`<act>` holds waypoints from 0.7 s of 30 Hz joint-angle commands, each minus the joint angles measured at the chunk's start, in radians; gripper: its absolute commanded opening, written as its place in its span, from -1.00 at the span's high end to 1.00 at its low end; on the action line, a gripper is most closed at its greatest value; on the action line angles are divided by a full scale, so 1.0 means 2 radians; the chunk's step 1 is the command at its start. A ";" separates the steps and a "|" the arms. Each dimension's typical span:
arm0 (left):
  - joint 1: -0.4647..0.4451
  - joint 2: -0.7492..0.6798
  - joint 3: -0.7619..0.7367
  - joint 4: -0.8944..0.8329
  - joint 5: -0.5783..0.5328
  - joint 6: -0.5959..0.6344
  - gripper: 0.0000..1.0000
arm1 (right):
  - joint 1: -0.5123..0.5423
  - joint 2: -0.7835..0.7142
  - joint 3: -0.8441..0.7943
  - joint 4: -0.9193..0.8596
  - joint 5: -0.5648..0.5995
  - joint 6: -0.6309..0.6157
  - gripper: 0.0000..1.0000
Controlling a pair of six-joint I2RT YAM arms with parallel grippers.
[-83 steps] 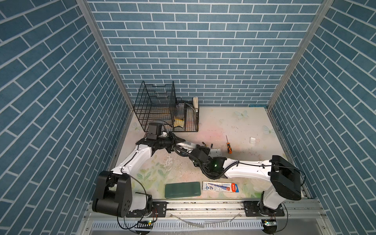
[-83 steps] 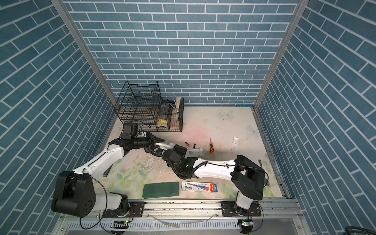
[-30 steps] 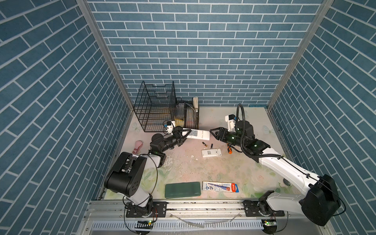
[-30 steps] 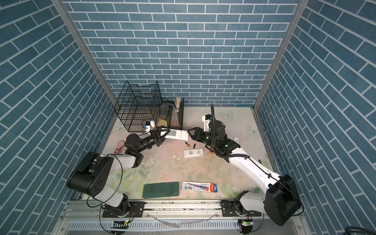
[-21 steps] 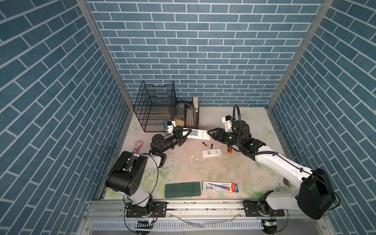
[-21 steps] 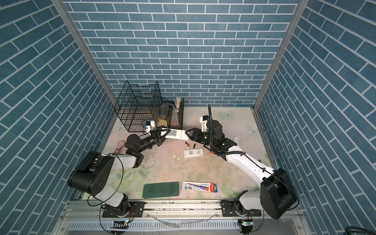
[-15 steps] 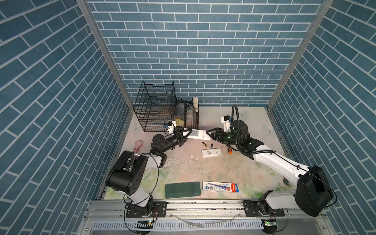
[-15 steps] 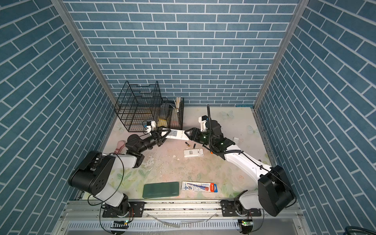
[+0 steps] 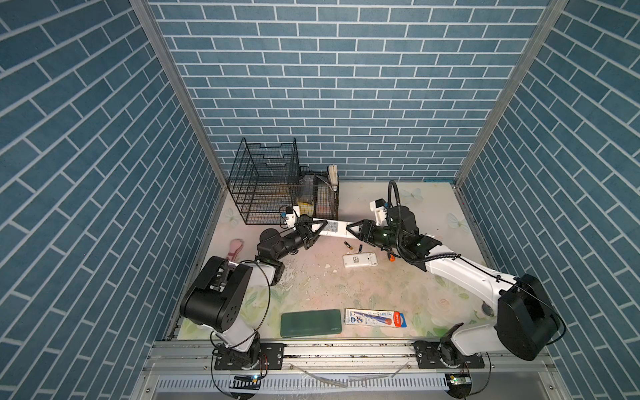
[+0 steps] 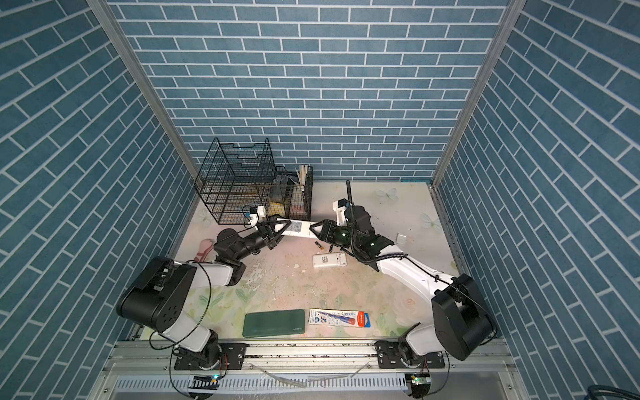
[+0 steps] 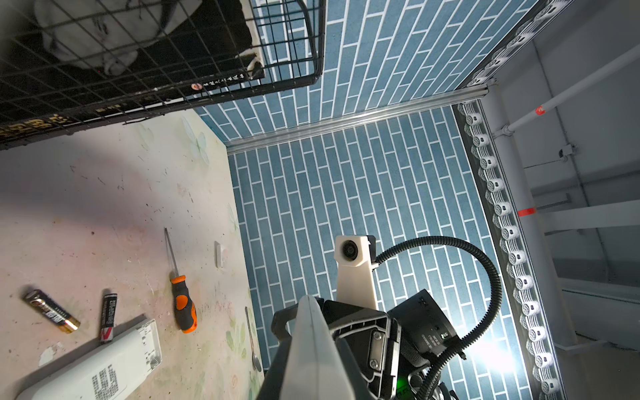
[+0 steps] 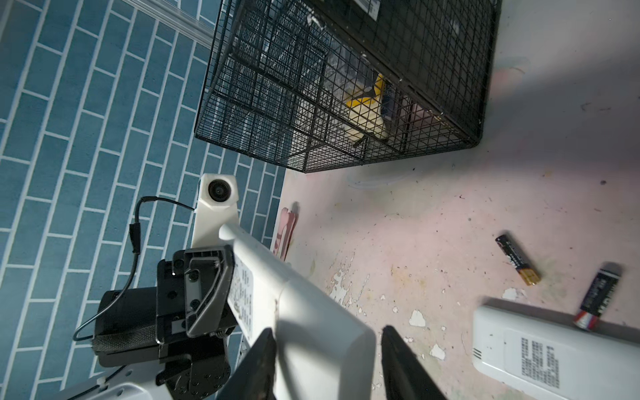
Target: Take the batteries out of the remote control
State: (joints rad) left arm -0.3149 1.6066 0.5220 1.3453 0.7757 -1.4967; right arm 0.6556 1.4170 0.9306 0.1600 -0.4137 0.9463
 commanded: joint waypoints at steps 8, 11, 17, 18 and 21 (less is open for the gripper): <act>-0.002 0.001 0.010 0.030 -0.001 -0.006 1.00 | 0.003 0.001 -0.009 0.017 -0.002 0.015 0.27; -0.003 0.001 0.012 0.030 0.000 -0.008 1.00 | 0.003 -0.003 -0.014 0.017 0.000 0.014 0.28; -0.002 0.001 0.015 0.030 0.002 -0.013 1.00 | 0.001 -0.011 -0.016 0.008 0.004 0.009 0.22; -0.003 0.000 0.016 0.030 0.001 -0.014 1.00 | 0.000 -0.013 -0.017 0.006 0.004 0.007 0.19; -0.003 0.000 0.016 0.031 0.002 -0.015 1.00 | -0.002 -0.017 -0.017 -0.003 0.006 0.002 0.15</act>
State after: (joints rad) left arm -0.3149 1.6066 0.5228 1.3441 0.7704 -1.5162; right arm 0.6544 1.4120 0.9215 0.1738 -0.4110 0.9634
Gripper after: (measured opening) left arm 0.211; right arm 0.424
